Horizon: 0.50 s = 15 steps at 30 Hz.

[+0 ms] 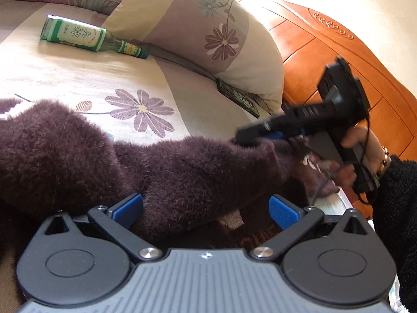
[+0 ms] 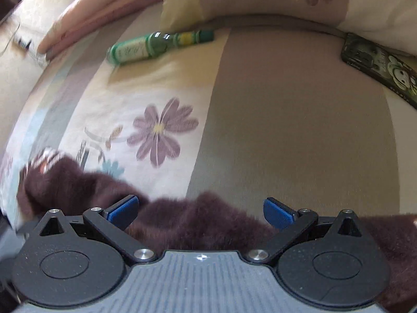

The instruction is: Fold clothes

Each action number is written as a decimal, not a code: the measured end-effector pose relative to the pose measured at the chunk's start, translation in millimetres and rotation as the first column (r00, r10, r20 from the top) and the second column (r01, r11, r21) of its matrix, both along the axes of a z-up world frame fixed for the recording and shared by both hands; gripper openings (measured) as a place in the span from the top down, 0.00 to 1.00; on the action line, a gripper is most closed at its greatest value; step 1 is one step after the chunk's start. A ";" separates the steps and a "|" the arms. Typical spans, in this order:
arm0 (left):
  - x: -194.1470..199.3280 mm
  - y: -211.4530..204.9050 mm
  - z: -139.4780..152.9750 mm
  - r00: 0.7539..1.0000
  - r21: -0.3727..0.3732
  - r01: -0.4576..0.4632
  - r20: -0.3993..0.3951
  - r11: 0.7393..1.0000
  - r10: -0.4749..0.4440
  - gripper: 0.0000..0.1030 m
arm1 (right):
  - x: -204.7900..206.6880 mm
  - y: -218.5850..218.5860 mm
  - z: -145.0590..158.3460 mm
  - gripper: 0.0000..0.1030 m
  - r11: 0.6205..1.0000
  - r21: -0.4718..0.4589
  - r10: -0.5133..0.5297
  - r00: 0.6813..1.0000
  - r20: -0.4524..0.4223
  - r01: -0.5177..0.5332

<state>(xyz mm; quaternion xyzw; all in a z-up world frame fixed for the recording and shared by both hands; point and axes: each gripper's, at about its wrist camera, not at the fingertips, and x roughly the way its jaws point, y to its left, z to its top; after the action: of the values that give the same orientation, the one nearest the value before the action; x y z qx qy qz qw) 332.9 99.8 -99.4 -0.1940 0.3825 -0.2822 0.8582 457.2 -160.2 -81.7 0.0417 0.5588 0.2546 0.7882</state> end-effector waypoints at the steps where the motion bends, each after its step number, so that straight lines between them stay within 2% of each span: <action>1: -0.9 1.4 3.2 1.000 -0.001 -0.004 0.008 1.000 0.004 0.01 | -10.4 0.1 3.8 0.00 0.999 0.004 0.035 0.999 0.006 -0.035; 3: -2.4 4.5 9.1 1.000 0.001 -0.014 0.025 1.000 0.014 0.01 | -31.6 -5.1 10.4 0.00 0.997 0.038 0.070 0.997 0.017 -0.071; 10: -5.8 2.6 18.2 0.999 0.036 0.001 0.050 0.999 -0.003 0.01 | -91.9 -21.2 22.1 0.00 0.989 0.112 0.093 0.995 0.044 -0.097; 15: -7.8 0.8 22.1 0.998 0.048 0.009 0.068 0.999 -0.012 0.01 | -108.4 -14.1 15.9 0.00 0.981 0.071 0.174 0.980 0.101 -0.182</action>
<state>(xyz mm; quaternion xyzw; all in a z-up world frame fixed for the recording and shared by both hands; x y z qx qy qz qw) 325.1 100.6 -77.3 -0.1617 0.3605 -0.2842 0.8736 348.8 -174.3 -65.8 0.0108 0.5119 0.3479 0.7853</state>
